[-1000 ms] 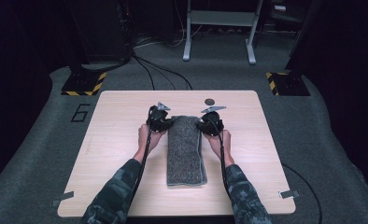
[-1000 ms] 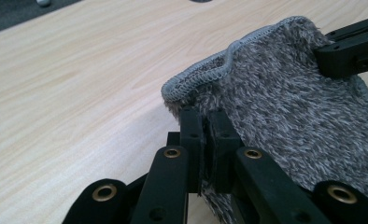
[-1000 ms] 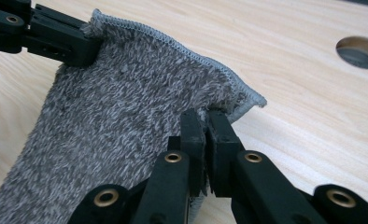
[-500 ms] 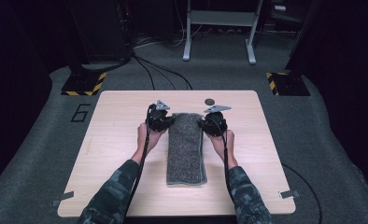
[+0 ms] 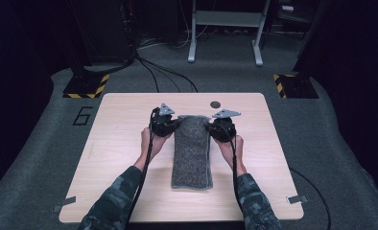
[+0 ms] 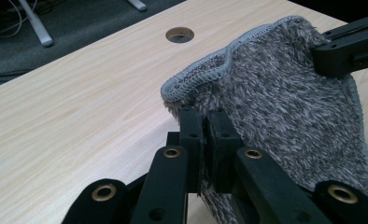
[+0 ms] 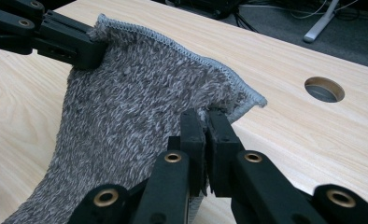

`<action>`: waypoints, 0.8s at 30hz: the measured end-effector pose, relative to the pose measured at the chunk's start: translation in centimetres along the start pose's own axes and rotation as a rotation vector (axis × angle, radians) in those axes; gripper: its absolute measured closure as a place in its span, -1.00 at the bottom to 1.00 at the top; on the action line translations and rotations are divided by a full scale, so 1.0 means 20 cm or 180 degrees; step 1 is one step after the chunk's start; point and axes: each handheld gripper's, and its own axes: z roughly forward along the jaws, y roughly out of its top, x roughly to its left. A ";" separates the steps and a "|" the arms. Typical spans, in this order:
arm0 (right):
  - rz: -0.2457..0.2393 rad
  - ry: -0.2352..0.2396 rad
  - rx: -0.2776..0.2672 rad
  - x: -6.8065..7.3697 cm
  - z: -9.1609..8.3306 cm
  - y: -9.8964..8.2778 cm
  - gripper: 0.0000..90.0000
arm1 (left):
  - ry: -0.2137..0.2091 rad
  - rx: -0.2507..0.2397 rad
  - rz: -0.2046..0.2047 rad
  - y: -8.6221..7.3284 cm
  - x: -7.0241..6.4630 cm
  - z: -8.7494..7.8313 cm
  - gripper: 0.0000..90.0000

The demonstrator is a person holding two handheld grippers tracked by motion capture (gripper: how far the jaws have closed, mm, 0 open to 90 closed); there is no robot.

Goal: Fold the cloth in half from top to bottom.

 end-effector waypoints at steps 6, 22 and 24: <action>-0.0111 -0.0029 -0.0084 0.03 -0.05 -0.02 0.93 | -0.0082 -0.0118 0.0024 -0.03 -0.03 -0.05 0.91; -0.0315 0.0014 -0.0199 0.18 -0.21 -0.20 0.91 | -0.0287 -0.0163 0.0168 -0.17 -0.16 -0.15 0.90; -0.0348 0.0012 -0.0177 0.20 -0.22 -0.24 0.91 | -0.0318 -0.0126 0.0188 -0.20 -0.18 -0.16 0.90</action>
